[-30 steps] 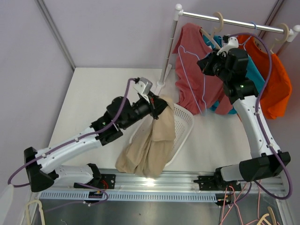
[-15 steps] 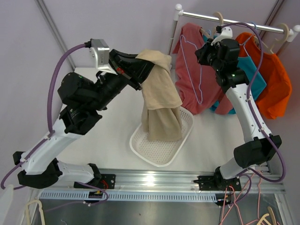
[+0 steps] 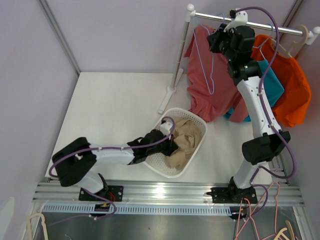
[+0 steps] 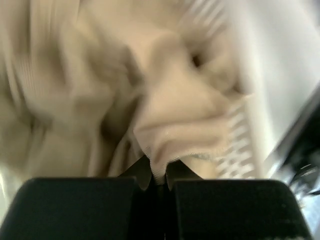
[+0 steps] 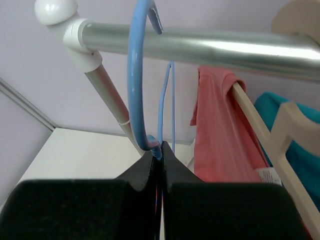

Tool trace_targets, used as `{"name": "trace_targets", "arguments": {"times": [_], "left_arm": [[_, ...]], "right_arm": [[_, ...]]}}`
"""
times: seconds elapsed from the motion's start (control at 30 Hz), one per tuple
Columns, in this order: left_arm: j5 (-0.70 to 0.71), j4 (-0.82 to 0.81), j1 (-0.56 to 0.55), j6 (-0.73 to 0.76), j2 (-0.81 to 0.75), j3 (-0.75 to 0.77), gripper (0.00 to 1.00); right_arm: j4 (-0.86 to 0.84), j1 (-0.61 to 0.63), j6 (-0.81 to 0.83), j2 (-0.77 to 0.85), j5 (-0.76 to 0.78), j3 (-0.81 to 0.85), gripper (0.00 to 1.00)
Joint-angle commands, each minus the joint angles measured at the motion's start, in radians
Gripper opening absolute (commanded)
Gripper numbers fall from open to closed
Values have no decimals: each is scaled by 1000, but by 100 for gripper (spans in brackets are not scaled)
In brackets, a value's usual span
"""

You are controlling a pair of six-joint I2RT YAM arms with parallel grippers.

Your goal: Remove the t-shirt from the hanger

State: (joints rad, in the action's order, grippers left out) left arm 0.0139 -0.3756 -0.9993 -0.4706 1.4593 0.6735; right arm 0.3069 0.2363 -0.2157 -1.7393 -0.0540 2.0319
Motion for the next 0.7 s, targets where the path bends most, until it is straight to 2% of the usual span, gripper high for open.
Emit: {"name": "trace_targets", "arguments": {"times": [0.0, 0.07, 0.1, 0.27, 0.33, 0.37, 0.4, 0.47, 0.57, 0.67], "left_arm": [[1, -168, -5, -135, 10, -46, 1], [44, -123, -5, -161, 24, -61, 1], [85, -55, -5, -190, 42, -61, 1], [80, 20, -7, -253, 76, -72, 1], [51, -67, -10, -255, 3, -144, 14], [57, -95, -22, -257, -45, -167, 29], [72, -104, -31, -240, -98, -205, 40], [136, 1, -59, -200, -258, -174, 99], [200, 188, -91, -102, -440, -79, 99], [218, 279, -102, -71, -562, -4, 99]], "right_arm": [[23, 6, 22, -66, -9, 140, 0], [24, 8, 12, -114, -4, 181, 0], [35, 9, 9, -138, -3, 253, 0], [115, 23, -14, -310, -1, 458, 0], [88, 31, -24, -325, -6, 458, 0], [83, 32, -27, -338, -6, 459, 0], [81, 35, -28, -342, -3, 459, 0], [81, 46, -30, -351, 2, 459, 0], [84, 61, -24, -358, 14, 452, 0], [95, 78, -8, -341, 16, 444, 0]]}}
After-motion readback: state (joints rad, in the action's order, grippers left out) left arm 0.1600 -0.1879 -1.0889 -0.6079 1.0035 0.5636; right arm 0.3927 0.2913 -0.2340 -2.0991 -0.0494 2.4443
